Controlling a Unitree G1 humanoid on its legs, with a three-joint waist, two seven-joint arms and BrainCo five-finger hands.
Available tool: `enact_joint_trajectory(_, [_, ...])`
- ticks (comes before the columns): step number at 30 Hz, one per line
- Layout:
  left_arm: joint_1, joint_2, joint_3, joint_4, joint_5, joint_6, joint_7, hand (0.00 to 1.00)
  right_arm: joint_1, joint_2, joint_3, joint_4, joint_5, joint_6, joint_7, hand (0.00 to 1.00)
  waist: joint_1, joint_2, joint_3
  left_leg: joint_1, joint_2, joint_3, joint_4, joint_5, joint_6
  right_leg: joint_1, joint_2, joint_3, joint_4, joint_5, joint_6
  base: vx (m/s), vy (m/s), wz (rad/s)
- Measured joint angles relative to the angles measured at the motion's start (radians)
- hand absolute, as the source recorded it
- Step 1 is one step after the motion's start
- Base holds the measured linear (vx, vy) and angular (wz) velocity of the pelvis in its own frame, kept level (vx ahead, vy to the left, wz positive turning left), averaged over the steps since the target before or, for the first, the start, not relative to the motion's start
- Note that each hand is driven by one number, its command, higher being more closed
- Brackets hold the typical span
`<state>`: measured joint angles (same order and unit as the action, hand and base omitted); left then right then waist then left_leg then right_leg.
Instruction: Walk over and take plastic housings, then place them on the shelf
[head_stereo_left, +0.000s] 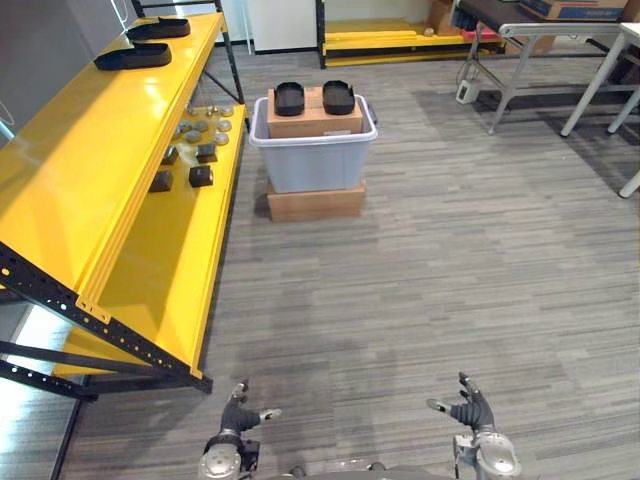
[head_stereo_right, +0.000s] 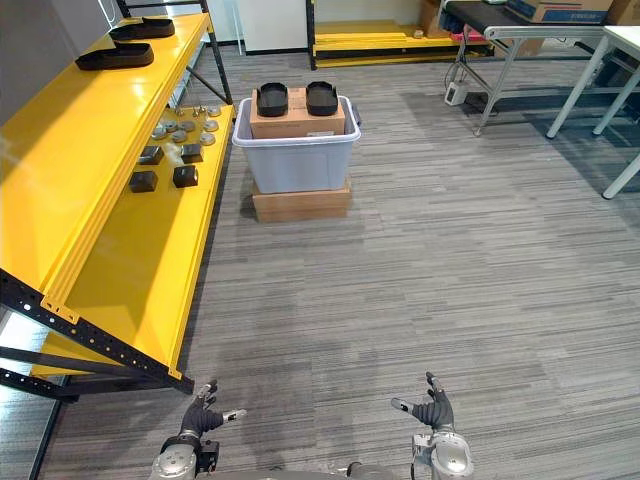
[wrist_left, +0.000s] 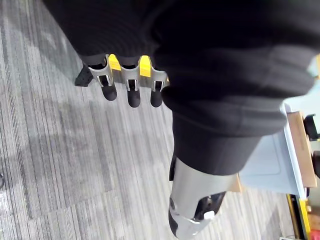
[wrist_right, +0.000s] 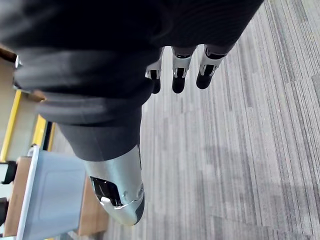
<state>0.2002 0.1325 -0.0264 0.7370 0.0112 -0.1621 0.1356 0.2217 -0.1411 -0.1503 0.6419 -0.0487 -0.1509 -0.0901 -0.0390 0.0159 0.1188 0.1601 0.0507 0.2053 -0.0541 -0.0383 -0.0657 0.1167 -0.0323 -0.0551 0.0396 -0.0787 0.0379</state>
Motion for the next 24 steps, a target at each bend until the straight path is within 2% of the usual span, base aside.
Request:
enact_joint_trajectory(8, [0.02, 0.004, 0.039, 0.0, -0.004, 0.0, 0.0, 0.0, 0.01, -0.024, -0.023, 0.0, 0.01, 0.001, -0.003, 0.0, 0.0, 0.007, -0.014, -0.003, 0.0, 0.005, -0.036, 0.018, 0.025, -0.015, 0.005, -0.005, -0.006, 0.003, -0.004, -0.04, -0.013, -0.01])
enact_joint_trajectory(24, [0.019, 0.013, 0.04, -0.028, -0.04, 0.0, 0.003, 0.0, -0.018, -0.023, -0.04, 0.0, 0.051, 0.002, -0.021, 0.0, -0.001, -0.002, -0.014, -0.002, -0.001, 0.013, -0.038, 0.018, 0.025, -0.017, 0.005, -0.007, -0.019, 0.003, -0.004, 0.0, -0.009, -0.01])
